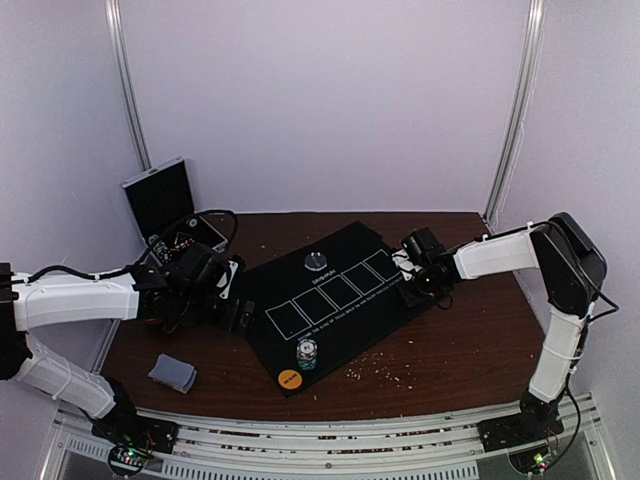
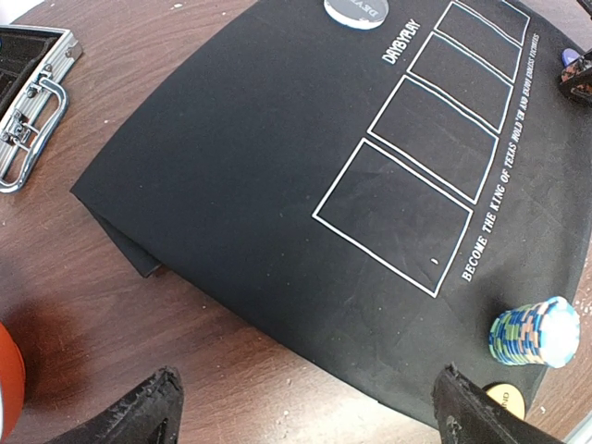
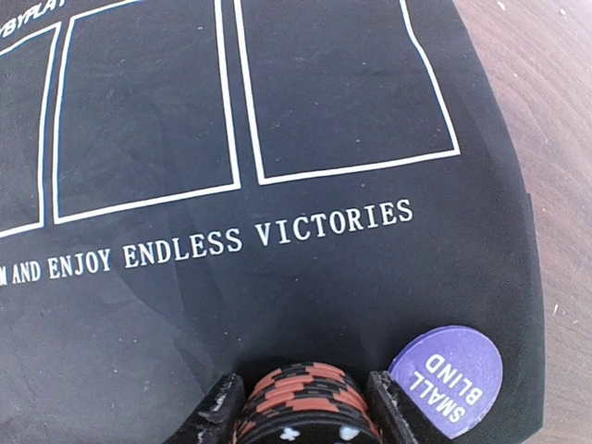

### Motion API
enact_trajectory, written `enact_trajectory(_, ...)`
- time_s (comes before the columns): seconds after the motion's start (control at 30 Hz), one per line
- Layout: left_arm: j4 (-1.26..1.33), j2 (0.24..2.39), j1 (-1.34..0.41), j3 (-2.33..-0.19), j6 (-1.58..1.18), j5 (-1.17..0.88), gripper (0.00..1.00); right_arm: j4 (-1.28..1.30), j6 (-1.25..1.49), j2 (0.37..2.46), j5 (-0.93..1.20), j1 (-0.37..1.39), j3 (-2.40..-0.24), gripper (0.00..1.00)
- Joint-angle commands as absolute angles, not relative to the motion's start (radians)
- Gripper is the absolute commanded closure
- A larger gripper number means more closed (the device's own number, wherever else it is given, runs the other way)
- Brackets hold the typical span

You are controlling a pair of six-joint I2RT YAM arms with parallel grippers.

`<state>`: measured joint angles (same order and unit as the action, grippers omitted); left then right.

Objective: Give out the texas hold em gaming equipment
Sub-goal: Place the poker chips pile in the small blind area.

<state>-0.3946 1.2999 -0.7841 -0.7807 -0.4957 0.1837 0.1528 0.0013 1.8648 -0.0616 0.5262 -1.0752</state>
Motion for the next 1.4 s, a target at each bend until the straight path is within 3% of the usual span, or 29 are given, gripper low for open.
enact_trajectory(0.0,-0.389,1.279,-0.778,-0.787,-0.48,0.201,0.02,0.196,-0.001,1.896,-0.089,0.532,-1.067,0.5)
enact_trajectory(0.3,-0.388,1.279,-0.778,-0.787,-0.479,0.203,0.02,0.232,-0.004,1.889,-0.068,0.532,-1.098,0.44)
enact_trajectory(0.47,-0.387,1.278,-0.778,-0.794,-0.476,0.201,0.02,0.259,-0.015,1.849,0.014,0.532,-1.133,0.33)
enact_trajectory(0.7,-0.407,1.282,-0.778,-0.816,-0.483,0.2,0.02,0.322,-0.011,1.787,0.044,0.532,-1.232,0.27)
enact_trajectory(0.8,-0.446,1.289,-0.778,-0.835,-0.5,0.204,0.03,0.361,-0.017,1.754,0.046,0.533,-1.288,0.2)
enact_trajectory(0.93,-0.588,1.279,-0.776,-0.882,-0.566,0.232,0.02,0.408,-0.02,1.684,0.043,0.533,-1.348,0.0)
enact_trajectory(1.1,-0.955,1.229,-0.77,-0.965,-0.753,0.287,0.02,0.457,-0.018,1.602,0.066,0.538,-1.36,0.0)
enact_trajectory(1.23,-1.127,1.132,-0.77,-0.969,-0.852,0.283,0.02,0.475,-0.014,1.561,0.119,0.547,-1.341,0.0)
enact_trajectory(1.37,-1.193,0.991,-0.765,-0.959,-1.13,0.339,0.02,0.487,-0.005,1.546,0.138,0.583,-1.329,0.0)
